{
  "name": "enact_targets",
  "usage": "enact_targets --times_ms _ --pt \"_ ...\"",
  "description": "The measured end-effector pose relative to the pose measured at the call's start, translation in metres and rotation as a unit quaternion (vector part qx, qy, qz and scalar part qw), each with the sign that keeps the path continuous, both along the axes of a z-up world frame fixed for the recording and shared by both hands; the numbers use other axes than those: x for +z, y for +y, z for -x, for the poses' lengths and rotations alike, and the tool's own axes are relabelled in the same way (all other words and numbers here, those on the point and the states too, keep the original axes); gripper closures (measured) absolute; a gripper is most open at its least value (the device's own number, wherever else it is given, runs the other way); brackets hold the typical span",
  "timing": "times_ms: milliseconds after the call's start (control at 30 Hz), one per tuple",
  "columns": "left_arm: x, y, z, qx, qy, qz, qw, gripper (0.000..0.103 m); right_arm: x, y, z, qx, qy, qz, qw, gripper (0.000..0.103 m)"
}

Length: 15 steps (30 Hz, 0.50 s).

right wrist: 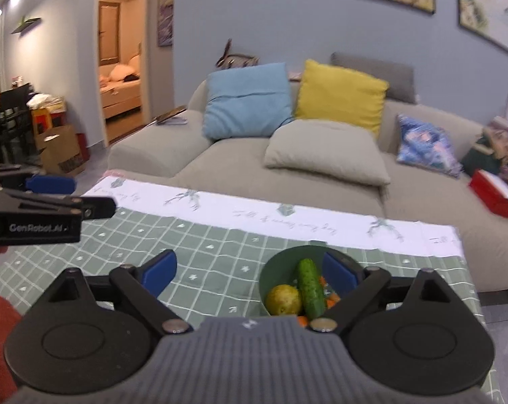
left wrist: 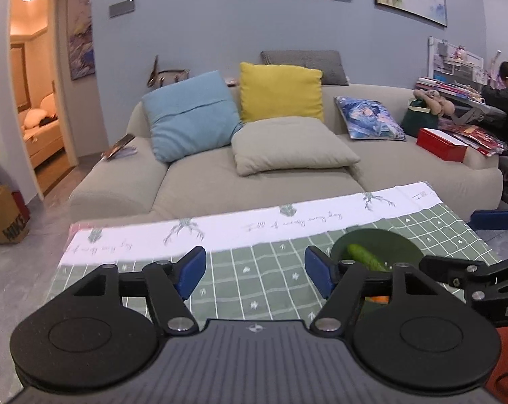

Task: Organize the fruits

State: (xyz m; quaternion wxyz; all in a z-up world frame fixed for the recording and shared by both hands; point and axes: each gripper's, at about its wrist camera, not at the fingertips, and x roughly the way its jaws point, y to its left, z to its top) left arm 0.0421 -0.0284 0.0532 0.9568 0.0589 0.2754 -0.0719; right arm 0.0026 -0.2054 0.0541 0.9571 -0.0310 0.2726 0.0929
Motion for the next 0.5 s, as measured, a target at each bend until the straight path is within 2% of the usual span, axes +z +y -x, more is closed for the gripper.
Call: enact_targets --times_ms 67,133,267,500 --pt "-0.006 0.003 0.01 0.007 -0.005 -0.002 1.0 0.016 -0.005 0.004 0.01 -0.017 -0.012 0.008 1.0 0.013" --pt "-0.013 0.002 0.018 0.018 -0.018 -0.021 0.9995 0.016 -0.014 0.007 0.019 -0.034 -0.018 -0.002 0.999 0.006" --pt "-0.026 0.0 0.03 0.03 -0.021 -0.048 0.9982 0.015 -0.035 0.014 0.025 -0.047 -0.009 -0.005 0.999 0.005" --pt "-0.057 0.011 0.037 0.067 0.039 -0.034 0.9964 0.013 -0.064 0.019 0.021 -0.047 0.01 0.013 0.999 0.005"
